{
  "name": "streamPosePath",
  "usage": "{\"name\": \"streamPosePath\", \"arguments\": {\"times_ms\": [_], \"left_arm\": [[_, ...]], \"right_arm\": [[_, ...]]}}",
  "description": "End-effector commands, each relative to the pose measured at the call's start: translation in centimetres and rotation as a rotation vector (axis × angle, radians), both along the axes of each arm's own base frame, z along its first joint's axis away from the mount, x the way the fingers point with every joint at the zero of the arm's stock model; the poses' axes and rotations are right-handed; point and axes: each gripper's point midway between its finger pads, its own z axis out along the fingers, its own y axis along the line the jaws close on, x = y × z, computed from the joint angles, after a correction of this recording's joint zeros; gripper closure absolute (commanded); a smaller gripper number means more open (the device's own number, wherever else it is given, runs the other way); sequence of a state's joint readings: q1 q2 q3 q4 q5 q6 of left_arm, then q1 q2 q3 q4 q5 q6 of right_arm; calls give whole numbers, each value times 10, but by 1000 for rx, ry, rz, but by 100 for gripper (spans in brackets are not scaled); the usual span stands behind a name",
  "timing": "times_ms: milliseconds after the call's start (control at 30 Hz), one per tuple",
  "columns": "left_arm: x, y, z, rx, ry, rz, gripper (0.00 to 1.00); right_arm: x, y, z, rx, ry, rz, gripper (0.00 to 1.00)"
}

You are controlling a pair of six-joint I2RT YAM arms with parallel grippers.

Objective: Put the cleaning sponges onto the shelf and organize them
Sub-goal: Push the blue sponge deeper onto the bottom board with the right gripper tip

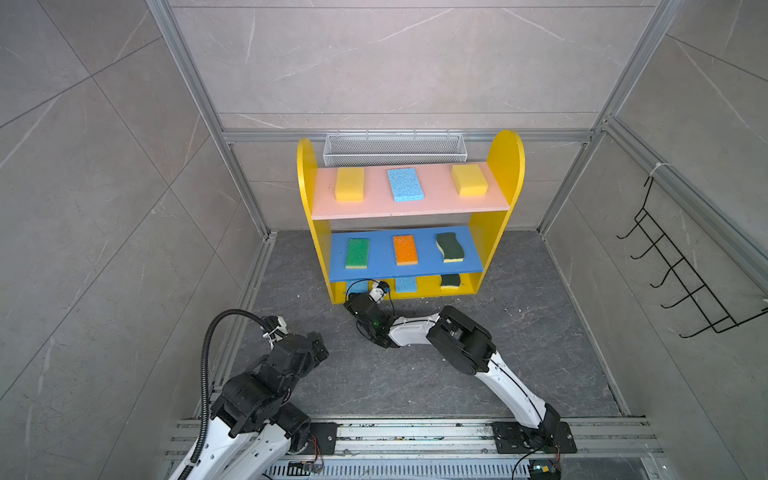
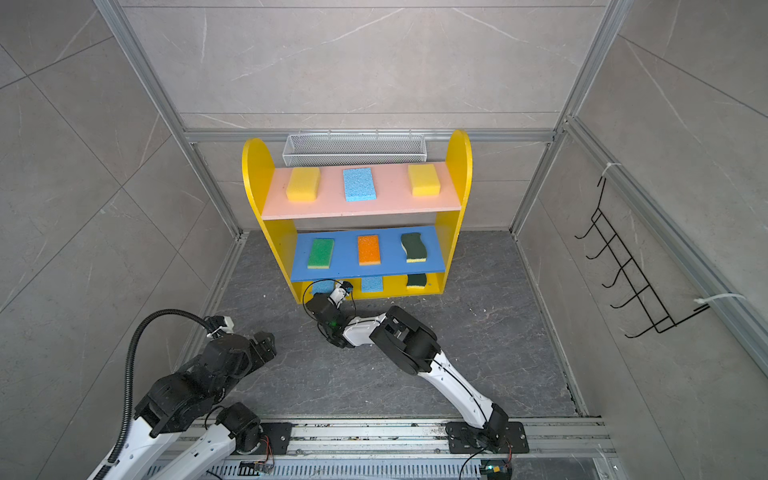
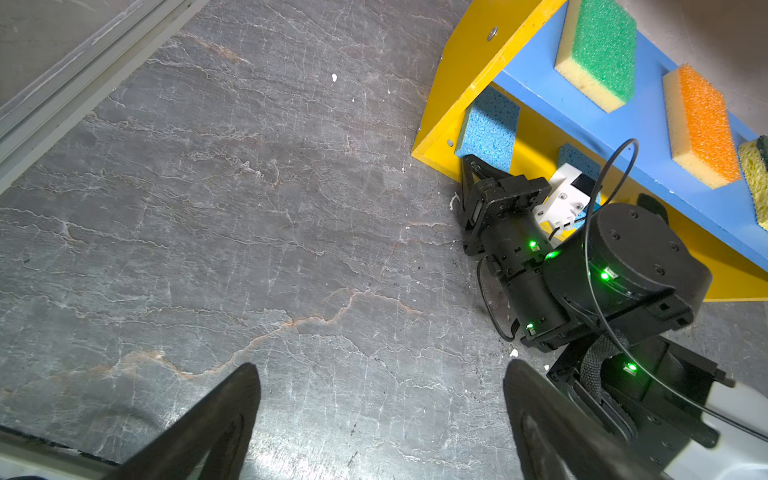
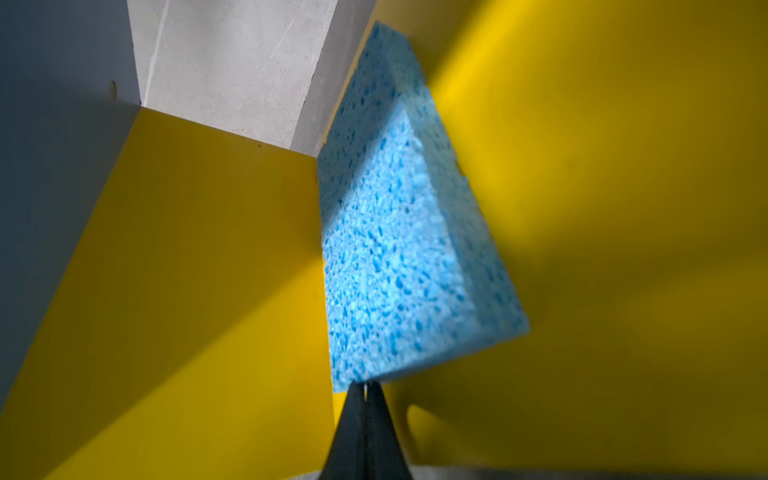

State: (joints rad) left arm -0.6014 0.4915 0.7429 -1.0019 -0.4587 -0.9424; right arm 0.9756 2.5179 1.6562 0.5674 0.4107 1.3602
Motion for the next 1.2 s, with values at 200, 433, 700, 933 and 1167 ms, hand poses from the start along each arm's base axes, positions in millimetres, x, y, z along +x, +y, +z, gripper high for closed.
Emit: {"name": "streamPosePath", "arguments": {"times_ms": [200,433,700,933,1167], "left_arm": [[0,3,3,-8,-22,9,6],[-1,3,2,-11,-20,13,6],[-2,4,1,-14,-17,17,6],[-3,4,0,-13,-16,20,6],[-4,5,-1,-15,-16,21,6]], "right_arm": [[-11,-23,-54,-152,74,4,100],[-13,-36,-54,-154,75,-21,100],[-9,-46,-54,-168,76,-38,100],[-2,-50,-50,-163,65,-47,100],[-2,-54,-52,-166,76,-54,100]]}}
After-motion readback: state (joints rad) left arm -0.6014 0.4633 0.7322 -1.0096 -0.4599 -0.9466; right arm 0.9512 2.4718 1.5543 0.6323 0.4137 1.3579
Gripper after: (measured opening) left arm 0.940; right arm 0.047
